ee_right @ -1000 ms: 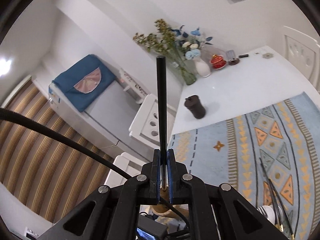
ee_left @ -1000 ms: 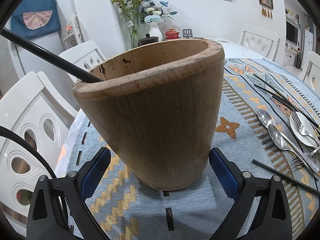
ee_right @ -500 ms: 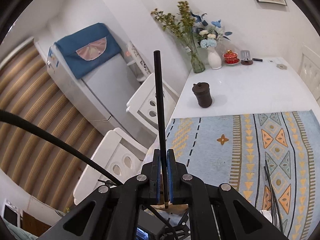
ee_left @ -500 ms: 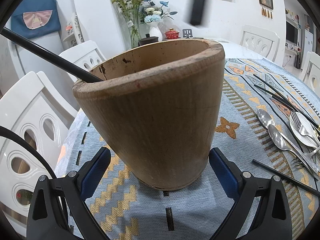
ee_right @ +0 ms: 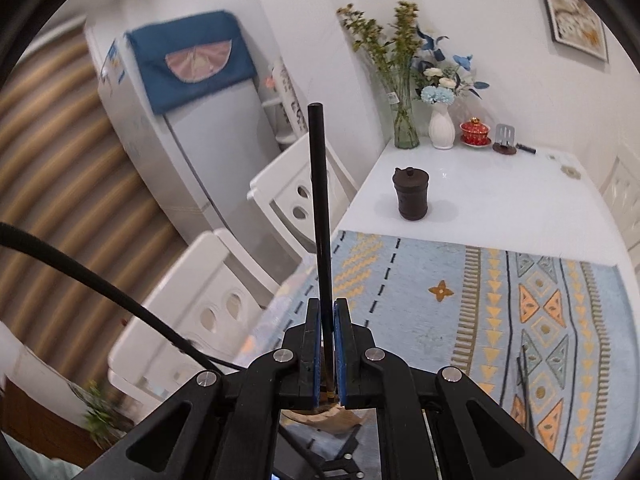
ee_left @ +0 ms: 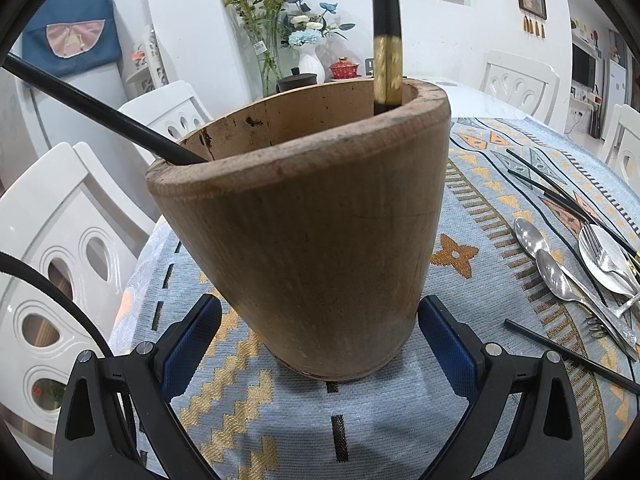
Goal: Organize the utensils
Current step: 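Release the second chopstick into the wooden cup with the right gripper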
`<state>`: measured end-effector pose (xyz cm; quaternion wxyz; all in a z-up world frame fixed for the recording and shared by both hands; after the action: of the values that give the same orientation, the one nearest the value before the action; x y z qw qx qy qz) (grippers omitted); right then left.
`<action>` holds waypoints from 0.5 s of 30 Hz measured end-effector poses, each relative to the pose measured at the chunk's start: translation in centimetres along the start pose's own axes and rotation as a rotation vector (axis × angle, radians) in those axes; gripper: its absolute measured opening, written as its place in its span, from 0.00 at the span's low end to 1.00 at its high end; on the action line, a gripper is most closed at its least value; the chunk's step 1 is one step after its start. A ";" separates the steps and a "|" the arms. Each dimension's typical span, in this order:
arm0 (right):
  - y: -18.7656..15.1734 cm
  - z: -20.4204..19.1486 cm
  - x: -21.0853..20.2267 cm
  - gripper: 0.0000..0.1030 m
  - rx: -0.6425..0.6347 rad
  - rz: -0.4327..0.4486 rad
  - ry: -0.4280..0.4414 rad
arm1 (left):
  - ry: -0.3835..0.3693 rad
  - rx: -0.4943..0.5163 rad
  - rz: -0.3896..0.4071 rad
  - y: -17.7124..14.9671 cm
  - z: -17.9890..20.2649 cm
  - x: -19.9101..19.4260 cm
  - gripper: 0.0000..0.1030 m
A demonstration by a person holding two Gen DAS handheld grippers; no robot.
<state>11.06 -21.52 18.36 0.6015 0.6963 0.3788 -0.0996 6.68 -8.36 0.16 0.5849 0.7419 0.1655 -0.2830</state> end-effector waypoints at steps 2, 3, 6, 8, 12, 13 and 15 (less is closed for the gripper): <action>-0.1 -0.5 0.3 0.05 -0.033 -0.012 -0.009 | 0.000 0.000 0.000 0.0 0.0 0.0 0.96; -0.2 -0.8 0.5 0.05 -0.051 -0.021 -0.013 | 0.000 0.000 0.000 0.0 0.0 0.0 0.96; -0.2 -1.3 1.2 0.08 -0.085 -0.058 -0.015 | 0.001 0.001 0.000 0.0 0.0 0.0 0.96; 0.0 -1.6 1.5 0.18 -0.086 -0.075 0.000 | -0.001 -0.001 0.000 -0.1 0.1 0.0 0.96; 0.3 -1.9 1.0 0.32 -0.085 -0.044 0.044 | 0.000 0.000 0.000 -0.2 0.2 0.0 0.96; 0.4 -2.0 0.9 0.32 -0.087 -0.039 0.050 | -0.002 -0.001 -0.001 -0.2 0.3 0.0 0.96; 0.5 -1.9 0.7 0.32 -0.078 -0.037 0.062 | -0.001 -0.001 0.000 -0.2 0.3 0.0 0.96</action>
<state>11.24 -19.54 18.80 0.6141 0.6681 0.4135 -0.0742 6.53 -8.55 -0.04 0.5854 0.7414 0.1656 -0.2833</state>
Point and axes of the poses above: each gripper's, at about its wrist camera, not at the fingertips, and x roughly the way its jaws point, z to its right, y to its top, the point moved 3 cm from there along x, roughly the way its jaws point, and after that the axes turned 4 degrees about z, right-handed, at the moved point
